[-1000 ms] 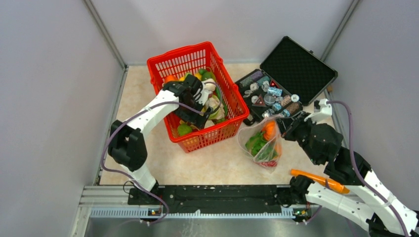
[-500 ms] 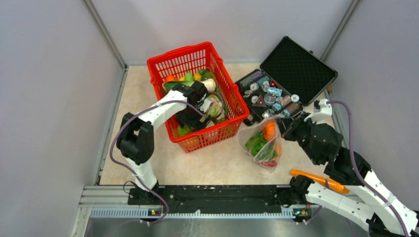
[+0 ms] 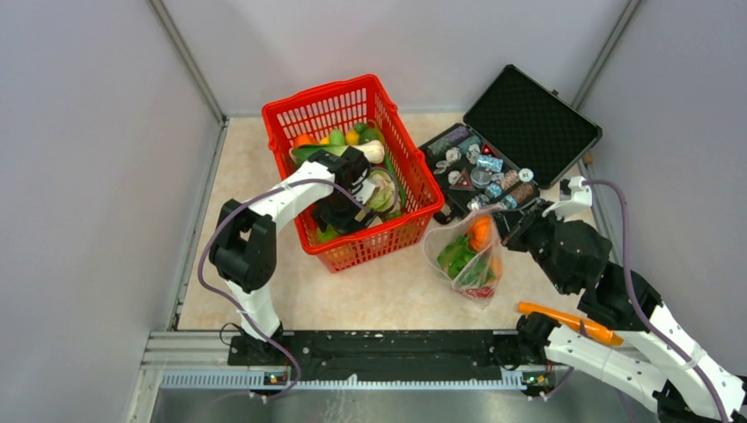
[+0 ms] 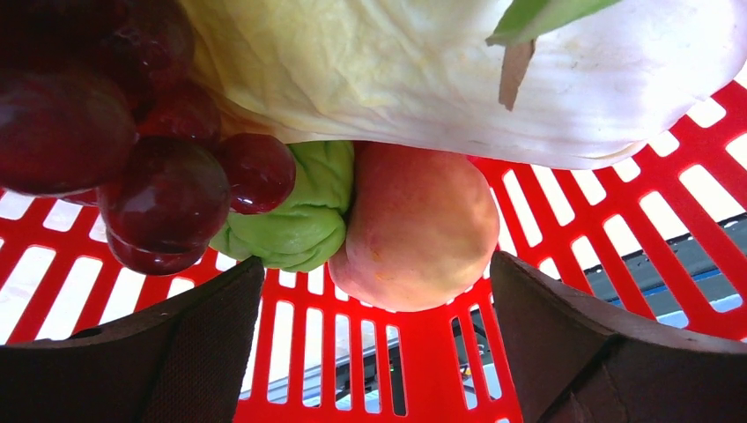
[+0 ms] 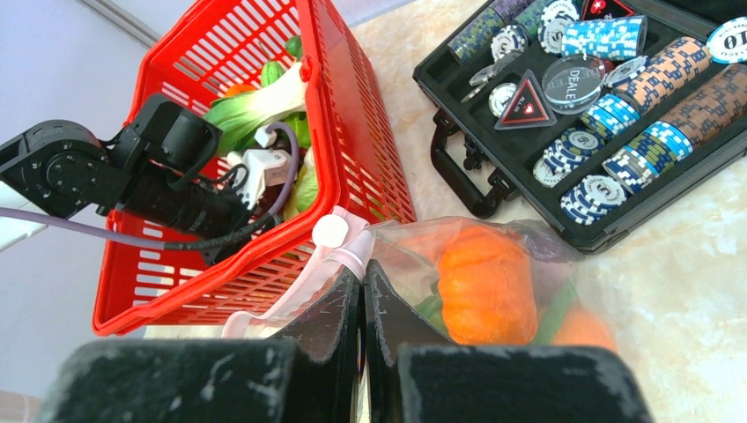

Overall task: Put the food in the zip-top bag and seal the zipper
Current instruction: Pick up the fake fruit from the bin.

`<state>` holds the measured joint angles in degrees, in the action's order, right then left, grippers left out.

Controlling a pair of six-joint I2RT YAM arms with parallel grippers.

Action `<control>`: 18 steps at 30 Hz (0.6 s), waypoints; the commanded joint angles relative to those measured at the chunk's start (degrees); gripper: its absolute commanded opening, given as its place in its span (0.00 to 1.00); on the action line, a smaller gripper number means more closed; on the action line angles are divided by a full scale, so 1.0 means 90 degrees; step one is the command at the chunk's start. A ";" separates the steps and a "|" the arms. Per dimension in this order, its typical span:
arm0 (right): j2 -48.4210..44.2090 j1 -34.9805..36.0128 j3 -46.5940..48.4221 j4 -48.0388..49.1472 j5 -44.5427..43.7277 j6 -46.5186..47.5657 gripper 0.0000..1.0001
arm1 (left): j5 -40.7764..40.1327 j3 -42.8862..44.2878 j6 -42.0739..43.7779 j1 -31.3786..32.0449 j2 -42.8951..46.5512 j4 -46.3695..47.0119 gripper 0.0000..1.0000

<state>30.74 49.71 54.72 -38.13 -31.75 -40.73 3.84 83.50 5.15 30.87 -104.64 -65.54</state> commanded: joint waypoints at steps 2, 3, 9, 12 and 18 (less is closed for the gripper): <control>-0.0082 -0.0024 -0.0063 0.0539 0.0034 -0.0035 0.00 | 0.0497 -0.0278 -0.0086 0.0053 -0.0317 0.0292 0.95; -0.0078 -0.0024 -0.0059 0.0547 0.0050 -0.0037 0.00 | 0.0555 -0.0296 -0.0148 0.0056 -0.0385 0.0360 0.94; -0.0093 -0.0028 -0.0012 0.0439 -0.0010 -0.0045 0.00 | 0.0905 -0.0609 -0.0308 0.0057 -0.0448 0.0782 0.86; -0.0096 -0.0026 -0.0015 0.0439 -0.0026 -0.0045 0.00 | 0.0856 -0.0637 -0.0249 0.0053 -0.0459 0.0748 0.80; -0.0106 -0.0022 -0.0032 0.0442 -0.0008 -0.0045 0.00 | 0.1313 -0.0596 -0.0274 0.0052 -0.0273 0.0968 0.31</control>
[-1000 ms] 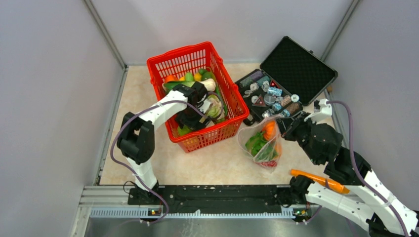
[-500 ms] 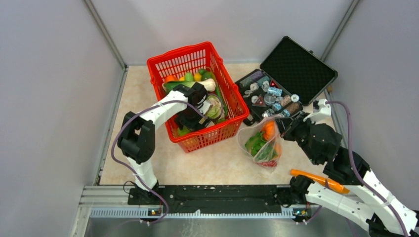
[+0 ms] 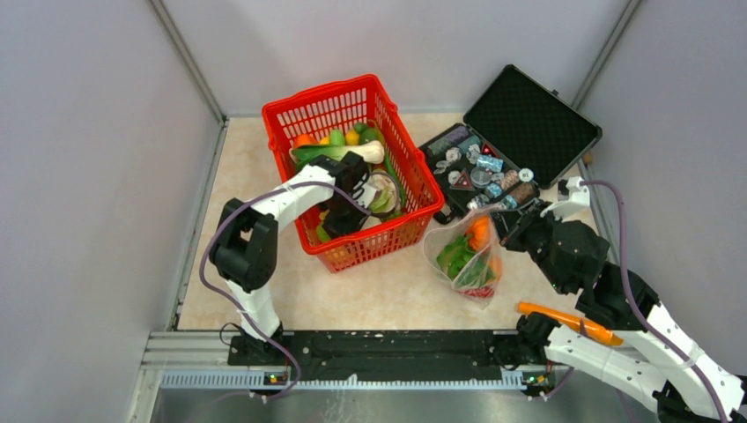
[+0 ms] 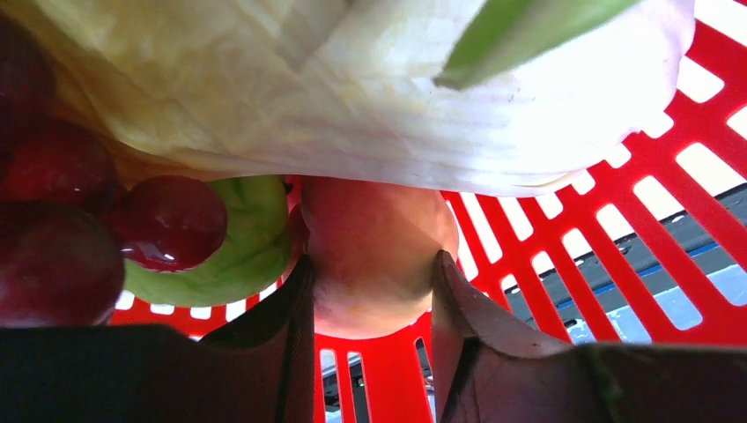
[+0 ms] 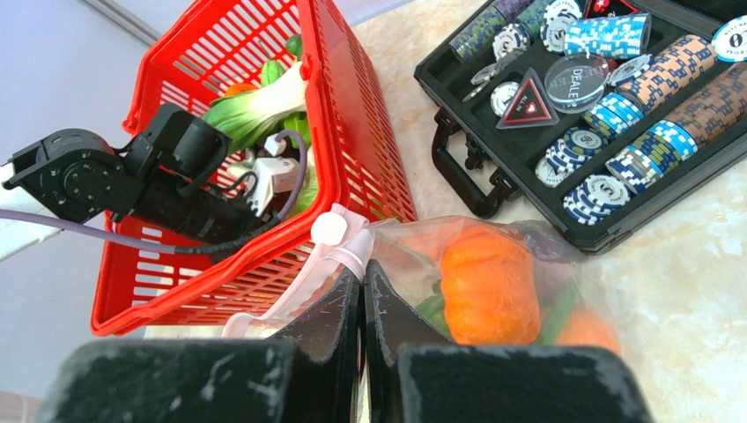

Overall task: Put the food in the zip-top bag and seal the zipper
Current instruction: Pick up the fake fruit from the bin.

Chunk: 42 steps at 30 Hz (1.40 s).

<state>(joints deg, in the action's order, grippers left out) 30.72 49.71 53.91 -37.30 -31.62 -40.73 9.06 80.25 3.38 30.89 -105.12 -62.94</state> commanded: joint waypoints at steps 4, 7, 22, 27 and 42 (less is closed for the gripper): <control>-0.0150 -0.0023 0.0064 0.0297 -0.0059 -0.0045 0.00 | 0.0606 0.0009 -0.0131 0.0046 0.0022 0.0622 0.29; -0.0199 -0.0023 0.0023 0.0321 -0.0087 -0.0063 0.00 | 0.0465 0.0169 -0.0156 0.0053 0.0287 0.0587 0.24; -0.0216 -0.0026 0.0011 0.0340 -0.0061 -0.0086 0.00 | -0.0691 0.0459 -0.0525 0.0052 0.1508 0.0754 0.04; -0.0171 -0.0028 0.0032 0.0377 -0.0049 -0.0074 0.00 | -0.0793 0.0470 -0.0631 0.0051 0.2217 0.1167 0.04; 0.0068 -0.0018 0.0066 0.0514 0.0104 -0.0064 0.00 | 0.0181 -0.0654 -0.1105 0.0048 0.4394 0.3648 0.02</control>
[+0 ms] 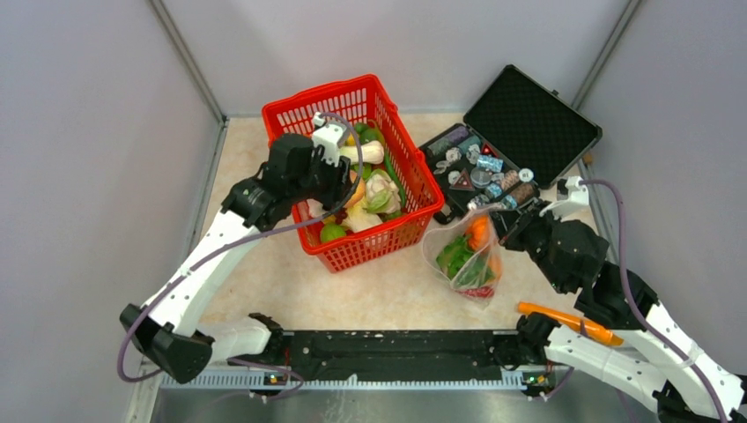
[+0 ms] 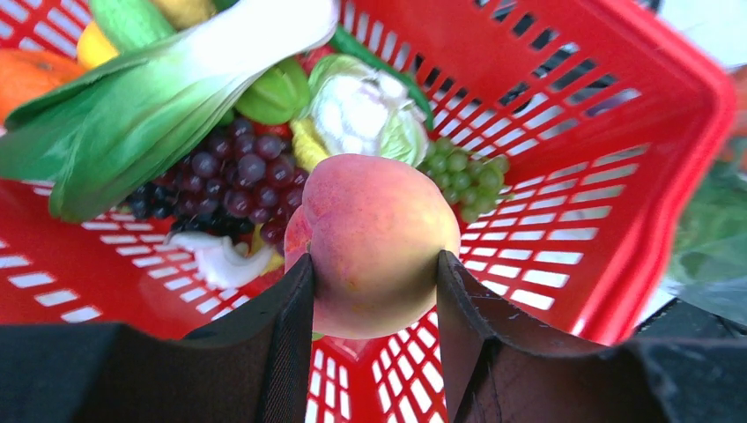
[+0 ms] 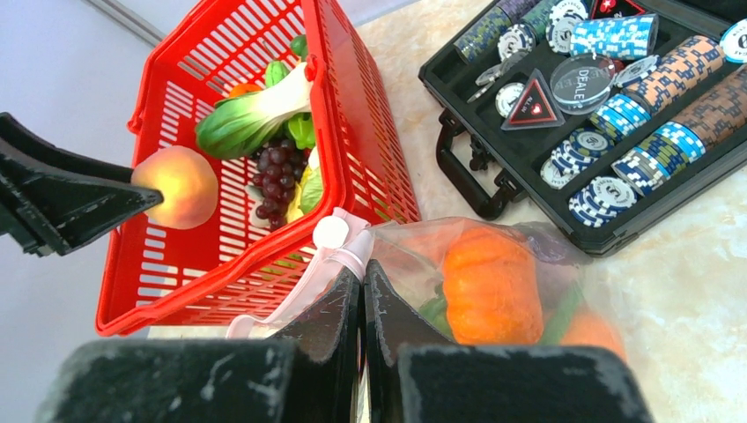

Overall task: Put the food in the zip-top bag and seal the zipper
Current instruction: Pick up the fake fruit from the bin, then place the fake fruit in the zipper food storage bag.

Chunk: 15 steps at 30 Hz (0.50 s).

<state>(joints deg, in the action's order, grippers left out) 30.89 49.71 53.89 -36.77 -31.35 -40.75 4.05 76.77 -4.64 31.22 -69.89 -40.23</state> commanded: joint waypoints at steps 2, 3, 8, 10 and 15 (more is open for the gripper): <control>0.0074 -0.0025 0.0066 0.0480 0.0091 -0.0065 0.00 | 0.0949 -0.0482 -0.0381 0.0017 0.0712 0.1570 0.03; 0.0089 -0.0026 0.0058 0.0496 0.0099 -0.0062 0.00 | 0.1001 -0.0544 -0.0455 0.0010 0.0783 0.1726 0.03; 0.0109 -0.0023 0.0048 0.0535 0.0127 -0.0062 0.00 | 0.2063 -0.0544 -0.0797 0.0016 0.0880 0.2162 0.02; 0.0108 -0.0026 0.0047 0.0547 0.0129 -0.0067 0.00 | 0.2688 -0.0582 -0.1065 0.0024 0.0895 0.2486 0.03; 0.0117 -0.0023 0.0029 0.0555 0.0149 -0.0091 0.00 | 0.3757 -0.0707 -0.1544 0.0284 0.0880 0.3441 0.05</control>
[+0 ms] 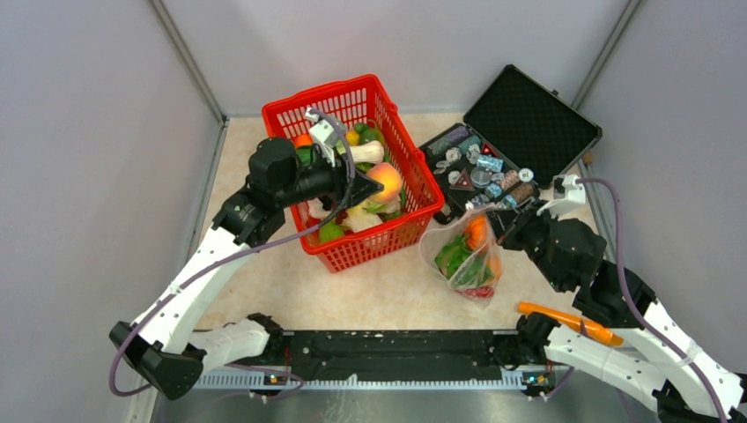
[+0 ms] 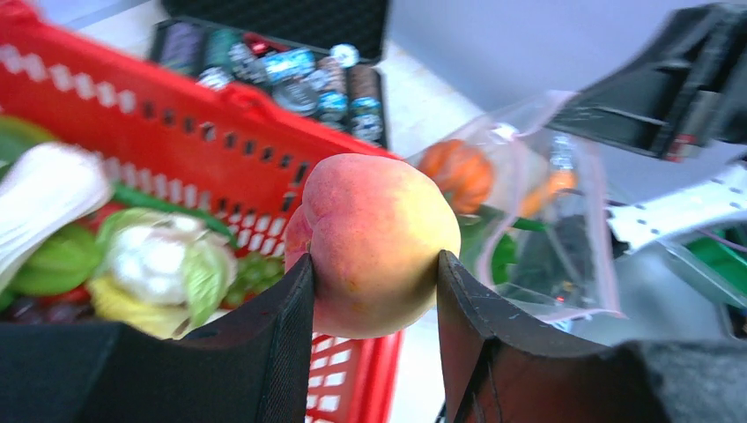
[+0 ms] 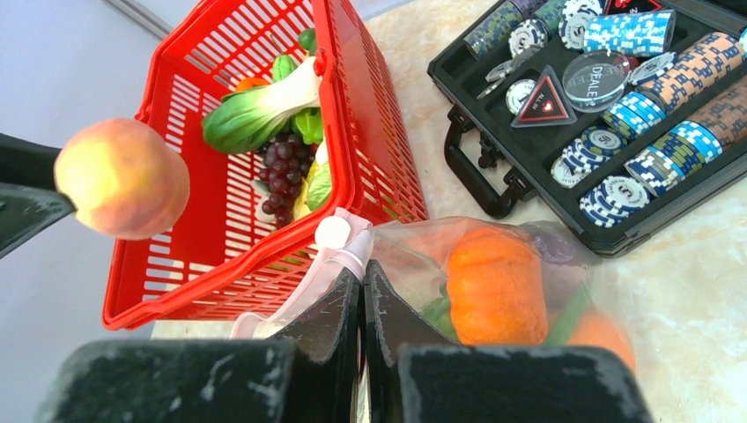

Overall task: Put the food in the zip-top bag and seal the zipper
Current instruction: Place the fake fruit in the zipper food storage bag.

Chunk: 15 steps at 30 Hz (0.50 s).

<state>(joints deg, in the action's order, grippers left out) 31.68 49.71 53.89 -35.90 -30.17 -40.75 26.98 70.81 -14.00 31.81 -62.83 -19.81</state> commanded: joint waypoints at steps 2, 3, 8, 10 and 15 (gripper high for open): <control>0.0032 -0.0024 0.0019 0.0479 0.0031 -0.0101 0.00 | 0.1297 0.0004 -0.0477 0.0503 0.0024 0.1280 0.06; 0.0045 -0.0030 0.0011 0.0479 0.0032 -0.0108 0.00 | 0.1261 0.0043 -0.0426 0.0687 -0.0011 0.1309 0.06; 0.0088 -0.0024 0.0028 0.0516 0.0068 -0.0101 0.00 | 0.1184 0.0190 -0.0268 0.1690 -0.0430 0.1540 0.08; 0.0097 -0.0020 0.0028 0.0536 0.0095 -0.0110 0.00 | 0.1038 0.0243 -0.0201 0.1908 -0.0633 0.1443 0.09; 0.0108 -0.0025 0.0004 0.0562 0.0139 -0.0130 0.00 | 0.0860 0.0204 -0.0063 0.2206 -0.0794 0.1431 0.09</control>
<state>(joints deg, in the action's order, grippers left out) 32.45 49.71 53.87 -35.16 -29.52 -41.19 35.90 71.16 -15.97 50.26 -69.80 -10.35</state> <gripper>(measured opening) 0.004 0.482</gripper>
